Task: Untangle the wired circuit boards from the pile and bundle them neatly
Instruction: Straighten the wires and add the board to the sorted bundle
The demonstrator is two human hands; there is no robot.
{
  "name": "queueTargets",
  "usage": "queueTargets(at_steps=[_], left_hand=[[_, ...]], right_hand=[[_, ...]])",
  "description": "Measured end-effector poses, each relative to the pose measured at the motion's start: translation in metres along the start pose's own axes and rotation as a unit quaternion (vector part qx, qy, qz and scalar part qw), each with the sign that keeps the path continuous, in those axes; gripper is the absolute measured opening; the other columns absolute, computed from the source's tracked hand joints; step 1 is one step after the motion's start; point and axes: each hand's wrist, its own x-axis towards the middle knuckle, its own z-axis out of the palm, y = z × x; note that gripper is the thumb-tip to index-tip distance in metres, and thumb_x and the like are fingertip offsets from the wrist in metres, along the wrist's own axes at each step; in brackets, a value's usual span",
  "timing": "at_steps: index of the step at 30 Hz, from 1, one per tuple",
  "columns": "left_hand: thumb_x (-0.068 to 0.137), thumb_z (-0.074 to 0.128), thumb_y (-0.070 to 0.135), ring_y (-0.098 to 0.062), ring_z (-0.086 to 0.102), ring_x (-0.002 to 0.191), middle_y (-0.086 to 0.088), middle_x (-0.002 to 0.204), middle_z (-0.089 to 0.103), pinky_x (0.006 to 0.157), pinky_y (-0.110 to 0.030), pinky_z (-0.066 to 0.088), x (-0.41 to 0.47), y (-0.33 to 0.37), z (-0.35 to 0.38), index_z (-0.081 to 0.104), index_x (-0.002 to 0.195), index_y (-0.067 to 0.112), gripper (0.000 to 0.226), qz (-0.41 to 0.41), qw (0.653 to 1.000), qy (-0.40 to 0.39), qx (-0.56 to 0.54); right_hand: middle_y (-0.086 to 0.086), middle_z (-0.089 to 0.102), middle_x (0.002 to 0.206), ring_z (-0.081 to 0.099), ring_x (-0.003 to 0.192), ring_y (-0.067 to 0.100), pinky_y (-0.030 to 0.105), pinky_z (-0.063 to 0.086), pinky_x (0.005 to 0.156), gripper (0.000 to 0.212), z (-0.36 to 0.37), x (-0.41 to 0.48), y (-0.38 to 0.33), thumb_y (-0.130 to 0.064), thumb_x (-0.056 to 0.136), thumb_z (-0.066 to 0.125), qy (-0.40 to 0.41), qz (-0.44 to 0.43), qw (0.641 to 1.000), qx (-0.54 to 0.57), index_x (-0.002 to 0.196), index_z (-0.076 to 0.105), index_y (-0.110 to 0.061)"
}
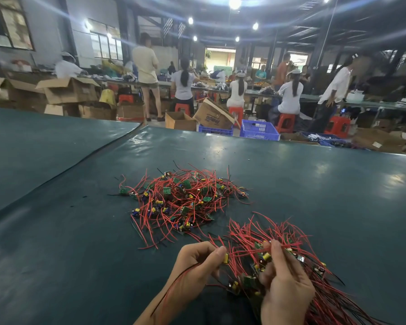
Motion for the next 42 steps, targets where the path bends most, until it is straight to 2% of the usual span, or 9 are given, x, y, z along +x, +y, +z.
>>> queueTargets(at_steps=[3, 10, 12, 15, 19, 26, 30, 39, 42], left_hand=[[0.077, 0.062, 0.045, -0.017, 0.052, 0.052, -0.004, 0.052, 0.055, 0.059, -0.029, 0.044, 0.002, 0.002, -0.005, 0.061, 0.055, 0.017, 0.036, -0.019, 0.999, 0.022, -0.034], [0.088, 0.058, 0.029, -0.017, 0.052, 0.05, -0.015, 0.054, 0.053, 0.057, -0.025, 0.046, 0.002, 0.003, -0.006, 0.059, 0.057, 0.002, 0.041, -0.02, 0.995, 0.05, -0.084], [0.088, 0.062, 0.032, -0.016, 0.052, 0.051, -0.012, 0.054, 0.054, 0.056, -0.025, 0.046, 0.002, 0.003, -0.006, 0.061, 0.057, 0.009, 0.038, -0.023, 0.995, 0.05, -0.084], [0.085, 0.063, 0.034, -0.012, 0.054, 0.05, -0.002, 0.054, 0.058, 0.054, -0.021, 0.045, 0.001, 0.001, -0.002, 0.065, 0.061, 0.017, 0.03, -0.02, 0.998, 0.018, -0.06], [0.082, 0.063, 0.039, -0.008, 0.059, 0.053, 0.003, 0.057, 0.062, 0.056, -0.019, 0.047, -0.003, 0.003, 0.002, 0.071, 0.069, 0.021, 0.024, -0.014, 0.998, -0.03, -0.044], [0.083, 0.062, 0.042, -0.006, 0.056, 0.053, 0.003, 0.056, 0.061, 0.055, -0.018, 0.044, -0.003, 0.003, 0.003, 0.069, 0.064, 0.023, 0.028, 0.005, 1.0, -0.021, 0.006], [0.078, 0.062, 0.047, -0.012, 0.054, 0.05, 0.001, 0.051, 0.057, 0.056, -0.023, 0.043, -0.001, 0.006, -0.004, 0.065, 0.056, 0.02, 0.034, -0.016, 1.0, 0.014, -0.014], [0.085, 0.067, 0.04, -0.014, 0.053, 0.049, -0.007, 0.051, 0.056, 0.056, -0.023, 0.046, 0.004, 0.009, -0.015, 0.064, 0.052, 0.013, 0.042, -0.063, 0.993, 0.059, -0.083], [0.069, 0.069, 0.042, -0.017, 0.058, 0.052, -0.011, 0.059, 0.061, 0.052, -0.024, 0.049, 0.004, 0.009, -0.014, 0.067, 0.064, 0.008, 0.034, -0.119, 0.977, 0.075, -0.157]], right_hand=[[0.005, 0.073, 0.068, 0.039, 0.035, 0.006, 0.018, 0.035, 0.034, 0.015, 0.0, -0.001, -0.003, -0.009, 0.085, 0.069, -0.003, -0.009, 1.0, 0.013, 0.071, 0.075, -0.01], [0.003, 0.071, 0.066, 0.042, 0.035, 0.006, 0.019, 0.038, 0.034, 0.008, 0.001, -0.002, -0.003, -0.02, 0.077, 0.071, -0.014, 0.014, 1.0, 0.022, 0.077, 0.074, -0.012], [0.004, 0.073, 0.071, 0.042, 0.034, 0.007, 0.02, 0.038, 0.033, 0.009, 0.0, -0.004, 0.002, -0.022, 0.074, 0.072, -0.043, 0.02, 0.999, -0.002, 0.076, 0.075, -0.014], [0.006, 0.066, 0.057, 0.041, 0.034, 0.01, 0.022, 0.038, 0.034, 0.014, -0.001, -0.015, 0.013, -0.03, 0.07, 0.074, -0.124, 0.028, 0.988, -0.085, 0.076, 0.078, -0.019], [0.019, 0.062, 0.059, 0.058, 0.054, 0.014, 0.024, 0.051, 0.054, 0.016, 0.003, -0.026, 0.022, -0.031, 0.071, 0.073, -0.217, 0.003, 0.963, -0.16, 0.063, 0.077, -0.018], [0.013, 0.067, 0.059, 0.063, 0.057, 0.011, 0.017, 0.051, 0.055, 0.016, 0.002, -0.02, 0.019, -0.024, 0.072, 0.071, -0.203, 0.002, 0.969, -0.141, 0.063, 0.077, -0.013], [-0.001, 0.044, 0.041, 0.035, 0.036, 0.007, 0.018, 0.032, 0.036, 0.02, -0.002, -0.008, 0.01, -0.026, 0.072, 0.071, -0.134, 0.046, 0.988, -0.069, 0.074, 0.077, -0.008], [0.003, 0.059, 0.056, 0.038, 0.038, 0.008, 0.02, 0.033, 0.036, 0.021, -0.006, 0.0, 0.0, -0.025, 0.076, 0.066, -0.126, 0.029, 0.991, -0.022, 0.083, 0.078, -0.01], [0.005, 0.06, 0.056, 0.037, 0.037, 0.007, 0.02, 0.033, 0.036, 0.017, -0.004, -0.005, 0.0, -0.023, 0.077, 0.064, -0.145, 0.016, 0.989, -0.019, 0.08, 0.08, -0.016]])
